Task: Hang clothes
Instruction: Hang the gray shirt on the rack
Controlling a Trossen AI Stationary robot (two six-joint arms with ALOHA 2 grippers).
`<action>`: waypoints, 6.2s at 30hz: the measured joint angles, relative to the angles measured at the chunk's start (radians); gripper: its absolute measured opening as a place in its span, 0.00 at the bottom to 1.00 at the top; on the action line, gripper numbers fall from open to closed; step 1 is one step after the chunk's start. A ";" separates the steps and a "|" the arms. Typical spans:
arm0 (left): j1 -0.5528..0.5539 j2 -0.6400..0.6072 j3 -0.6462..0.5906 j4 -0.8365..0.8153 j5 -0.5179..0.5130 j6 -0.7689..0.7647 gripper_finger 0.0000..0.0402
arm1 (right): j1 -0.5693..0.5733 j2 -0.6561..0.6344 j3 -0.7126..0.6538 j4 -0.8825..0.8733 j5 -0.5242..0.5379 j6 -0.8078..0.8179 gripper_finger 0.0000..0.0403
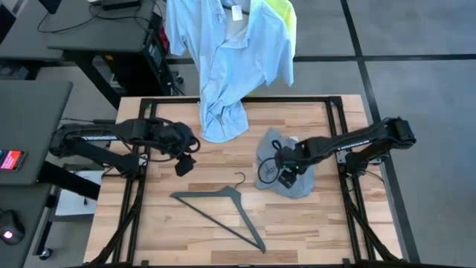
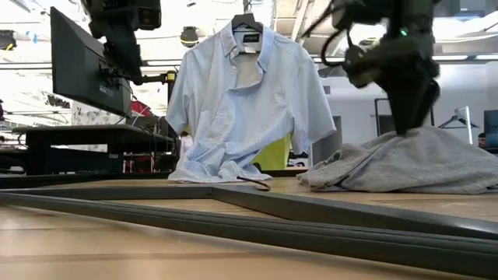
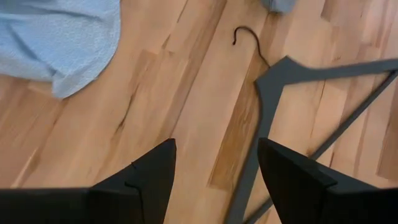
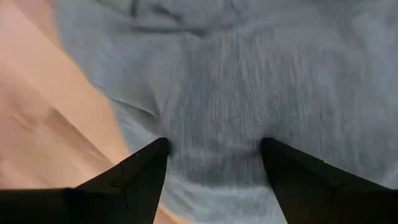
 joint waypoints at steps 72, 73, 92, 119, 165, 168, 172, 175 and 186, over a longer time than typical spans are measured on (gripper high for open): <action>-0.056 0.053 0.001 0.324 -0.017 -0.148 0.52 | -0.023 -0.455 -0.064 0.235 -0.187 -0.104 0.45; -0.057 0.053 0.001 0.316 -0.017 -0.156 0.52 | -0.031 -0.440 -0.065 0.187 -0.177 -0.124 0.45; -0.065 0.053 0.001 0.299 0.028 -0.178 0.52 | -0.463 -0.125 -0.208 -0.087 0.128 -0.257 0.41; -0.072 0.053 0.001 0.355 0.011 -0.179 0.52 | -0.114 -0.451 0.584 -0.178 0.198 -0.427 0.00; -0.033 0.539 0.062 0.667 0.211 -0.107 0.52 | 0.717 -0.045 -0.066 0.456 -0.046 0.721 0.44; -0.030 0.539 0.062 0.674 0.227 -0.098 0.52 | 0.728 -0.068 0.010 0.377 -0.029 0.721 0.43; -0.026 0.539 0.062 0.688 0.237 -0.080 0.52 | 0.706 -0.111 0.100 0.022 0.161 0.732 0.40; -0.022 0.539 0.062 0.684 0.247 -0.079 0.52 | 0.686 -0.125 0.117 -0.217 0.262 0.863 0.39; -0.028 0.539 0.062 0.554 0.351 -0.089 0.52 | 0.628 -0.078 0.016 -0.250 0.237 1.115 0.41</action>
